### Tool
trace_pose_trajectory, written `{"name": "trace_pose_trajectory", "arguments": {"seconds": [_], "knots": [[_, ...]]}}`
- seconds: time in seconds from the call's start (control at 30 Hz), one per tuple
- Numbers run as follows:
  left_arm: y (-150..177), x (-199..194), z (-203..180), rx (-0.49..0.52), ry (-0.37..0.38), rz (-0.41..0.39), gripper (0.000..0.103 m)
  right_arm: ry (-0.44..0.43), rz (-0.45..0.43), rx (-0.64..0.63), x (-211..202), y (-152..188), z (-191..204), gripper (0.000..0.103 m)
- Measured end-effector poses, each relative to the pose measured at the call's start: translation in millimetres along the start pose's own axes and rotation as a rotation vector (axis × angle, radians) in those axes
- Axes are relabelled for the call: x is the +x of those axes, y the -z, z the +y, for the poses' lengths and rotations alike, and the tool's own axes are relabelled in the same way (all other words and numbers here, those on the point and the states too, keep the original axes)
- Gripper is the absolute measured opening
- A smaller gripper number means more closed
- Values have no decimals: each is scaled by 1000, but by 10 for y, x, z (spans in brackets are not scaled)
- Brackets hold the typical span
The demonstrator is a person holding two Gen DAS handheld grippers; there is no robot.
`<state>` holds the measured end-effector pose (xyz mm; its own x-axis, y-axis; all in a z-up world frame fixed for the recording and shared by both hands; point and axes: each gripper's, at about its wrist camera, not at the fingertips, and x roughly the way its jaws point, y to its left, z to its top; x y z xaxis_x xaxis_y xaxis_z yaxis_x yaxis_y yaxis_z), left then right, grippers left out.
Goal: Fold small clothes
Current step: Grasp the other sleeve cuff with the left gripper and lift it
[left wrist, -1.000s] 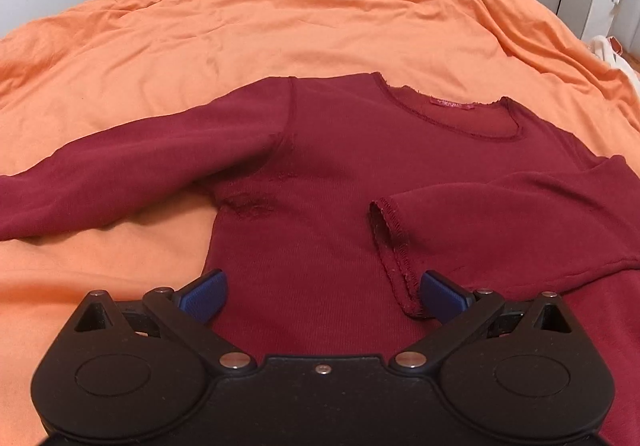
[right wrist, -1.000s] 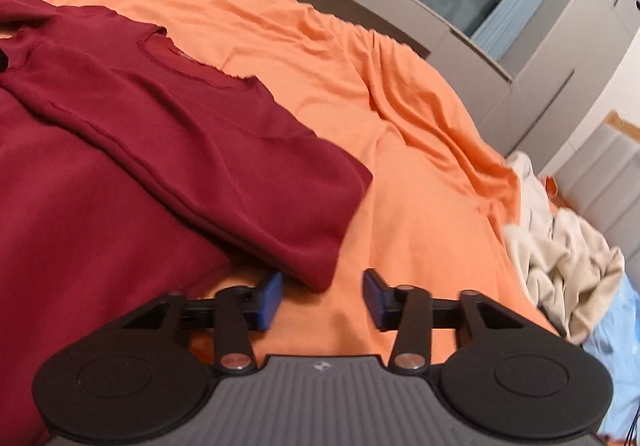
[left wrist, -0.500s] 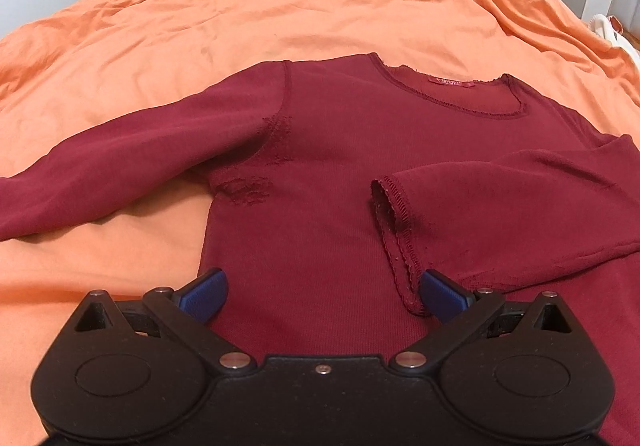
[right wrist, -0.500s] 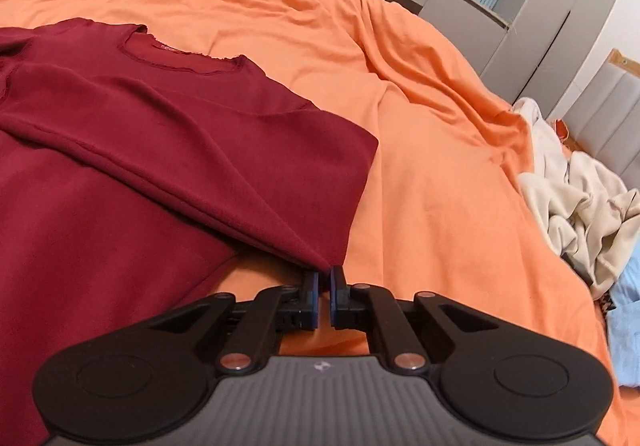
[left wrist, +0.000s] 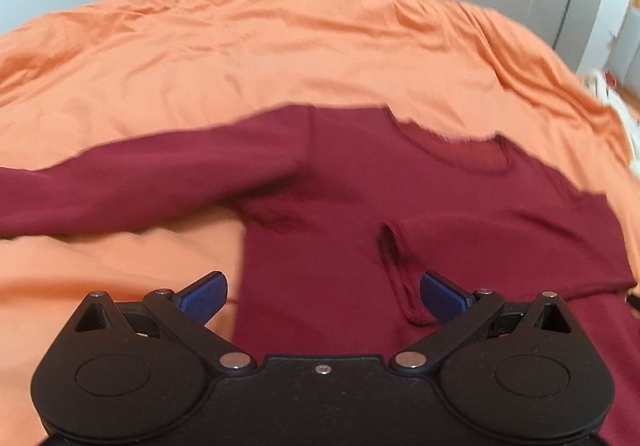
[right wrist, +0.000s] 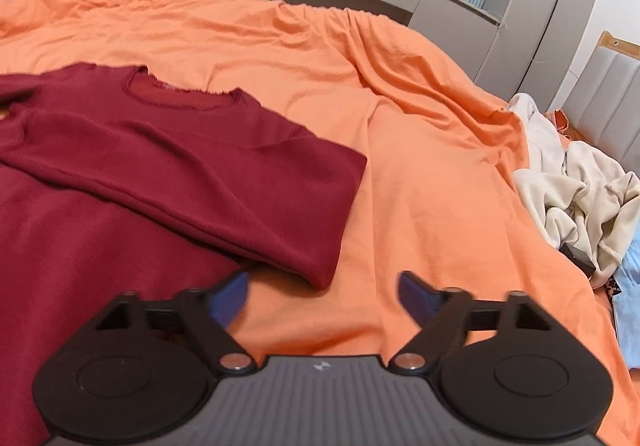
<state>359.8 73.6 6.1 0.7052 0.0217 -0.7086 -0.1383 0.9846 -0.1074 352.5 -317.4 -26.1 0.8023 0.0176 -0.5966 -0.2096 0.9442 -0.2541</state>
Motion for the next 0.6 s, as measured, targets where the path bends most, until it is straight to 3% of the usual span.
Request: {"name": "trace_pose_trajectory", "arguments": {"seconds": [0.1, 0.23, 0.6], "knots": [[-57, -172, 273, -45, -46, -45, 102, 1, -50, 20, -121, -28, -9, 101], [-103, -390, 745, -145, -111, -104, 102, -28, -121, 66, -253, -81, 4, 103], [-1, -812, 2235, -555, -247, -214, 102, -207, -257, 202, -578, -211, 151, 103]]}}
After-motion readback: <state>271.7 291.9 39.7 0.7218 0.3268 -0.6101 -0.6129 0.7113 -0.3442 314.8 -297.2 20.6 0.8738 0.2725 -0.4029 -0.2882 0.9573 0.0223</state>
